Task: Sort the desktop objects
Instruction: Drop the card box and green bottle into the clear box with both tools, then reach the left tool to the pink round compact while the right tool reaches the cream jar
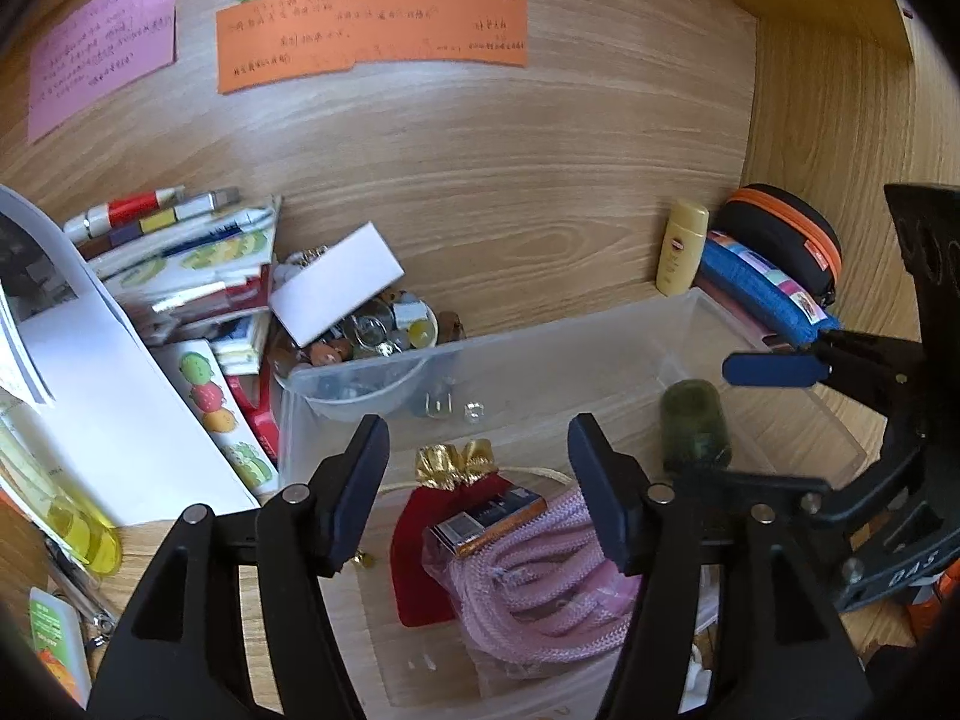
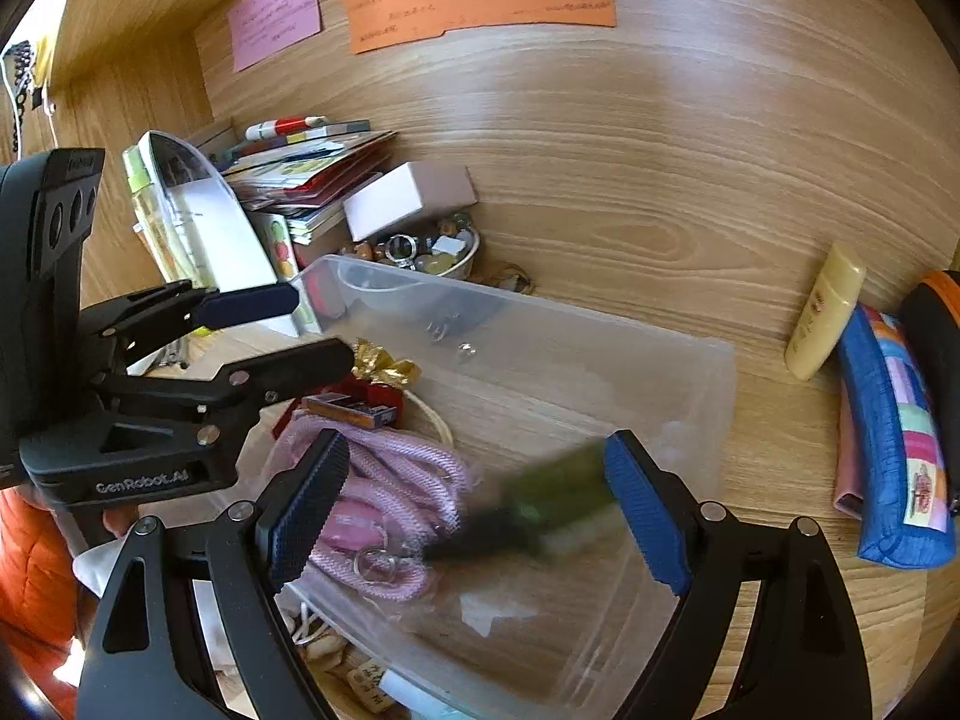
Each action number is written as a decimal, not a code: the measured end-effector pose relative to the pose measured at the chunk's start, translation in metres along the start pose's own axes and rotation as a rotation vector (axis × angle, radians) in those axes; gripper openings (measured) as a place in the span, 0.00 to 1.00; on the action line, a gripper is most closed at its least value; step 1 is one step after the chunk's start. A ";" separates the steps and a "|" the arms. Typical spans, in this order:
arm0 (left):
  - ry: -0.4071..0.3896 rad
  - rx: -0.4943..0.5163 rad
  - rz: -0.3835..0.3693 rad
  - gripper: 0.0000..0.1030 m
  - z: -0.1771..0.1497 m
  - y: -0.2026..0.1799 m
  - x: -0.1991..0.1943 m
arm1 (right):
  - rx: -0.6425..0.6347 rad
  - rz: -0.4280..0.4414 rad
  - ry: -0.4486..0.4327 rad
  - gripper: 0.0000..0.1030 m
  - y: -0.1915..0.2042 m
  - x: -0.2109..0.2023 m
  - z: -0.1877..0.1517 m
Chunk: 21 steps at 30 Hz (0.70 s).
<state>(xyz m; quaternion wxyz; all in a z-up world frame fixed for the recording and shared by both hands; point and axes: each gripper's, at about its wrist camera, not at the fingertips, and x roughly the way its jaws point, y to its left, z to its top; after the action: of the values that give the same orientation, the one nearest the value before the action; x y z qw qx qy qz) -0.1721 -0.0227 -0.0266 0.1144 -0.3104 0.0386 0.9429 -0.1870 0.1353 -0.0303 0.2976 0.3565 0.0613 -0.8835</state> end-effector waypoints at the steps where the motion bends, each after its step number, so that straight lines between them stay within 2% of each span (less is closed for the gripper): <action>1: -0.008 0.003 0.002 0.65 0.000 -0.001 -0.001 | 0.000 0.004 0.001 0.83 0.001 0.000 0.000; 11: -0.059 -0.016 0.014 0.81 0.006 0.004 -0.017 | 0.033 0.045 -0.009 0.86 0.000 -0.004 0.003; 14: -0.074 -0.033 0.015 0.82 0.009 0.007 -0.026 | 0.049 0.025 -0.019 0.86 -0.001 -0.010 0.008; 17: -0.098 -0.048 0.027 0.88 0.014 0.008 -0.040 | 0.066 0.016 -0.049 0.86 0.000 -0.027 0.013; 21: -0.163 -0.046 0.040 0.93 0.019 0.007 -0.070 | 0.033 -0.071 -0.118 0.87 0.008 -0.058 0.015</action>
<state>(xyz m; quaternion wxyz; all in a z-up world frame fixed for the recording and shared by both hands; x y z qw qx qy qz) -0.1299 -0.0405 0.0301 0.0911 -0.2343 0.0135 0.9678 -0.1582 0.1517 0.0208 0.2632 0.3062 0.0419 -0.9139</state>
